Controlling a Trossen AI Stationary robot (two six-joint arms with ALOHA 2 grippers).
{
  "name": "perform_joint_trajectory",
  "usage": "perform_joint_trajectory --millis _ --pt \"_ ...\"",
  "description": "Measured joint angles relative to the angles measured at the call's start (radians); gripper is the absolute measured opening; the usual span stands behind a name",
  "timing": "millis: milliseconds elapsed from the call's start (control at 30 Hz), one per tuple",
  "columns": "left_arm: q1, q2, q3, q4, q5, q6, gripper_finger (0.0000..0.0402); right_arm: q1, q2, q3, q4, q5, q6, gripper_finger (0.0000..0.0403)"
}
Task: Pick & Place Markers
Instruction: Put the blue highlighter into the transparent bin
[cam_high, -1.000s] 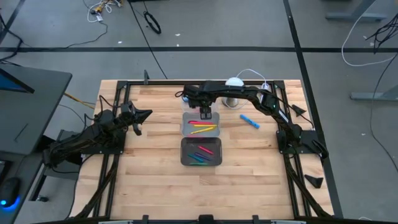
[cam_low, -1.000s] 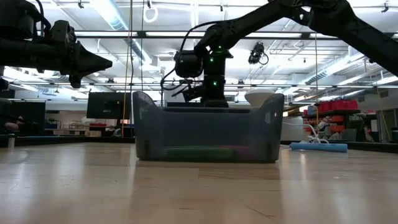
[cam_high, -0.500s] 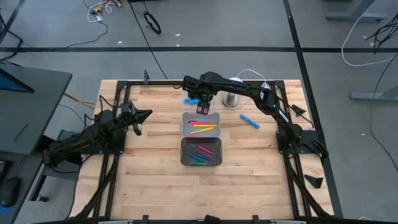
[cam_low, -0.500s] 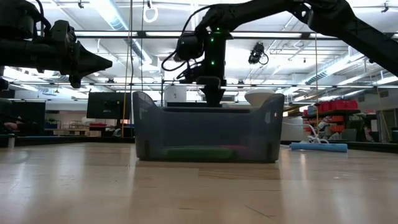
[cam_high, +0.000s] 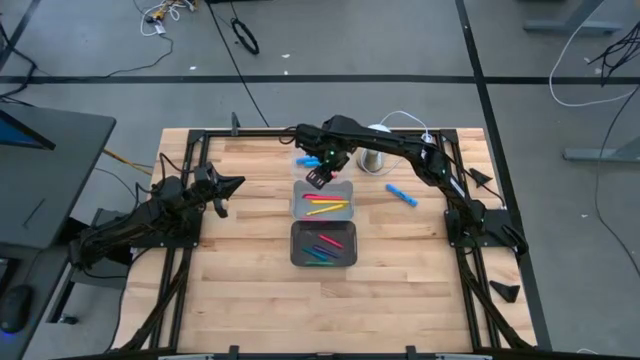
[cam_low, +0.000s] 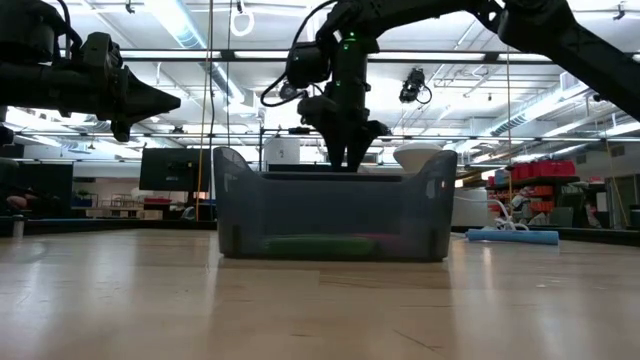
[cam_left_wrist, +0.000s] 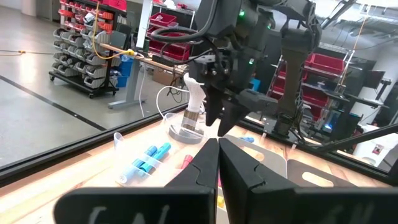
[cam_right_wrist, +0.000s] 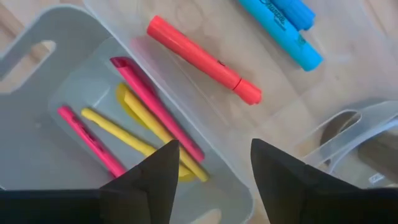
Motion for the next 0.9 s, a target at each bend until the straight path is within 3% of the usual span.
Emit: perform_joint_trajectory --millis 333,633,900 --pt "0.000 0.000 0.000 0.000 0.000 0.000 0.0014 0.007 -0.044 -0.052 0.029 0.004 -0.010 0.0201" --pt "0.000 0.000 0.000 0.000 0.000 0.000 0.0014 0.033 -0.252 -0.323 0.153 0.004 0.001 0.0201" --pt "0.000 0.000 0.000 0.001 0.000 0.000 0.0014 0.033 -0.435 -0.563 0.157 0.019 0.025 0.0201"
